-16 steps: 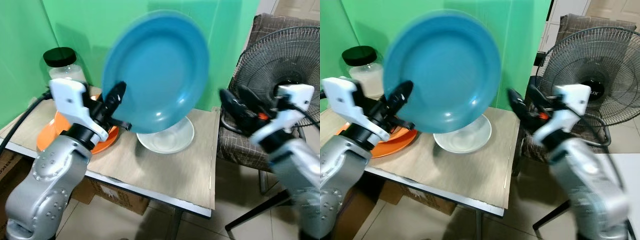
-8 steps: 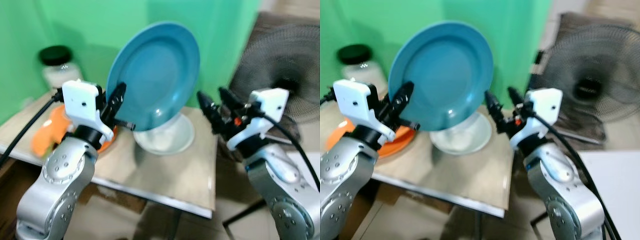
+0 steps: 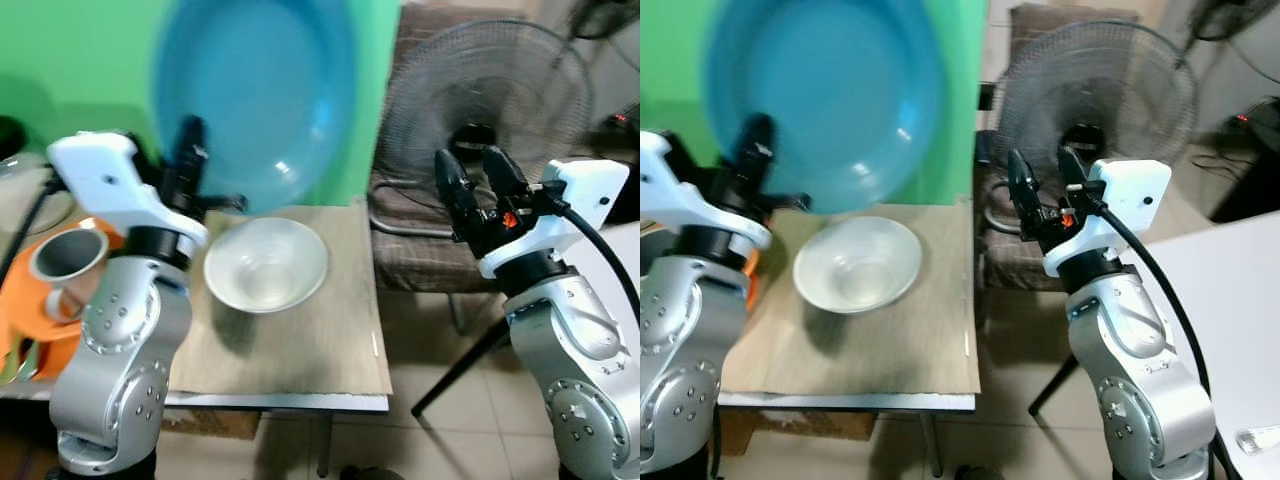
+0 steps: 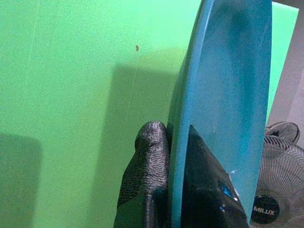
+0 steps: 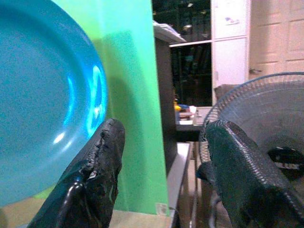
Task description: Setting the table
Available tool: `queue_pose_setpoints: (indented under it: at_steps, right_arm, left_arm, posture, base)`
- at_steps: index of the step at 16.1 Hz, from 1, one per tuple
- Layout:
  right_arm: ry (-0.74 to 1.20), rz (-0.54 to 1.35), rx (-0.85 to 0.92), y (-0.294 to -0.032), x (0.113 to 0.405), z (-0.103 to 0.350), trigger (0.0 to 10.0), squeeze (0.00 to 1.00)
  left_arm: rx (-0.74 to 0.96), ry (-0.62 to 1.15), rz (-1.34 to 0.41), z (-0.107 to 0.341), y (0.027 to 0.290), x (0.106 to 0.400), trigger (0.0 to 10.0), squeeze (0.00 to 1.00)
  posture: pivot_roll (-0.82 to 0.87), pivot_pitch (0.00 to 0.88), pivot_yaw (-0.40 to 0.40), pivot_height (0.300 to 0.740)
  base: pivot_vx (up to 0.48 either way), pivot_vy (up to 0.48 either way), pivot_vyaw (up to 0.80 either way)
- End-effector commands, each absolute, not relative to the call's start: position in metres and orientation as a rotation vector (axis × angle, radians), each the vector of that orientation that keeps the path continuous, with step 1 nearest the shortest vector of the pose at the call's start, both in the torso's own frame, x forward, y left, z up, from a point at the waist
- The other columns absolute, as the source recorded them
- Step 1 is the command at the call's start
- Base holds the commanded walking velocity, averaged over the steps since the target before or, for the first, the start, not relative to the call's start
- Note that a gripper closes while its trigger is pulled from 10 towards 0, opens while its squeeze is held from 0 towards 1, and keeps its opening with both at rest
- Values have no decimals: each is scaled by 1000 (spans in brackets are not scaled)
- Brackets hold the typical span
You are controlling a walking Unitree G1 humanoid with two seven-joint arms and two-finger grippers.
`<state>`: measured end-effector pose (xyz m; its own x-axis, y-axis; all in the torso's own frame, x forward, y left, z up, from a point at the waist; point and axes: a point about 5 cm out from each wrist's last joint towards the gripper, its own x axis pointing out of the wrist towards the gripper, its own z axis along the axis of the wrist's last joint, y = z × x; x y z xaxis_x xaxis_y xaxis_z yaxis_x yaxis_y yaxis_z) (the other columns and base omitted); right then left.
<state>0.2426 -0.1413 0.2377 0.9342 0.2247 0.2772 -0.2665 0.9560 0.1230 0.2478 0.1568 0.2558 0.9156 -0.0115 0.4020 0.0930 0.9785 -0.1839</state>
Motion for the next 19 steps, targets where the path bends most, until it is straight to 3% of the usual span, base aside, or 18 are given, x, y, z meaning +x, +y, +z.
queue_pose_setpoints:
  at_steps: [1,3,5,9,16,19]
  right_arm:
    - [-262,251,158,-141,245,237,10000,0]
    - [-260,255,159,-140,246,237,10000,0]
    - [-257,254,156,-141,246,236,10000,0]
    - [-250,237,145,-143,246,234,10000,0]
    - [-255,236,146,-142,246,235,10000,0]
    - [-244,233,131,-141,245,233,10000,0]
  left_arm:
    - [-204,-446,-36,262,157,247,10000,0]
    - [-161,-436,48,261,161,247,10000,0]
    - [-199,-394,-131,262,156,245,10000,0]
    - [-43,-300,-140,252,155,241,10000,0]
    - [-26,-311,-181,257,150,241,10000,0]
    - [79,-236,-130,241,151,245,10000,0]
  posture:
    - [-44,0,3,740]
    - [-45,0,2,740]
    - [-47,0,1,740]
    - [-48,0,1,740]
    - [-53,0,-2,740]
    - [-59,0,-3,740]
  base:
    - [0,0,-800]
    - [0,0,-800]
    - [0,0,-800]
    - [0,0,-800]
    - [0,0,-800]
    - [0,0,-800]
